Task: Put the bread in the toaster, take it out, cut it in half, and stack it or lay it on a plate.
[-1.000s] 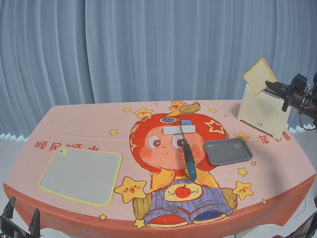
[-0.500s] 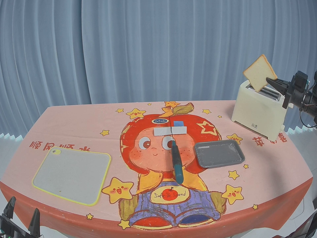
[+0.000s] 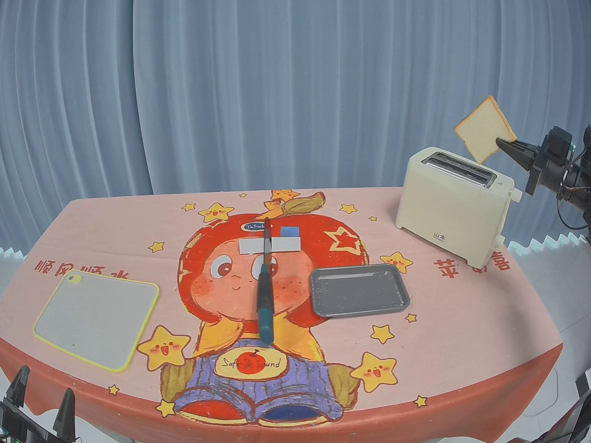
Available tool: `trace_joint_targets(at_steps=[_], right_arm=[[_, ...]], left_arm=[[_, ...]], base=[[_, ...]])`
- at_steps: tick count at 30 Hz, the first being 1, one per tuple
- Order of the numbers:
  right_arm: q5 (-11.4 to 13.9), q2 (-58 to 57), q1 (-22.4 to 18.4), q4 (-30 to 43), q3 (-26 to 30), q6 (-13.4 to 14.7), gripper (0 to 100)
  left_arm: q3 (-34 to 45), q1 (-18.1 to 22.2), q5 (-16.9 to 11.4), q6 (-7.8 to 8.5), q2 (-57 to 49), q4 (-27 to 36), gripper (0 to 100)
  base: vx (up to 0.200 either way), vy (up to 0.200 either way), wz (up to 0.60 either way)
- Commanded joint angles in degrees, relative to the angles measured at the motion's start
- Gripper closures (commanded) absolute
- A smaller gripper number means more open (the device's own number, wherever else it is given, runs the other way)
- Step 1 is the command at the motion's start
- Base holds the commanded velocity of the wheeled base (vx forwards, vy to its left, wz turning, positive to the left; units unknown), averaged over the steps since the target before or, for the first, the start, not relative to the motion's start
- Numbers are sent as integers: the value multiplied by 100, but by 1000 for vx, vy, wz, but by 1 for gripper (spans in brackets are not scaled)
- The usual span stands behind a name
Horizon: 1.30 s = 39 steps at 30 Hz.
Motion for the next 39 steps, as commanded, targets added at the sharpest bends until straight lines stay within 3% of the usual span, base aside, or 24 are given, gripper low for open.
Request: trace_joint_targets(at_steps=[1, 5, 9, 15, 21, 39], right_arm=[[12, 324, -13, -7, -260, -10, 100], [82, 553, -84, -7, -515, -19, 100], [231, 649, -84, -7, -479, -36, 100], [258, 790, -49, -34, -462, -72, 100], [258, 1097, -57, -60, -409, -511, 100], [258, 1273, -5, 10, -400, -537, 100]], left_arm=[[101, 5, 0, 5, -93, -2, 0], [101, 5, 0, 5, -93, -2, 0], [101, 5, 0, 5, -93, -2, 0], [101, 5, 0, 5, -93, -2, 0], [101, 5, 0, 5, -93, -2, 0], [101, 5, 0, 5, -93, -2, 0]], base=[[0, 0, 0], [0, 0, 0], [0, 0, 0], [0, 0, 0], [0, 0, 0], [0, 0, 0]])
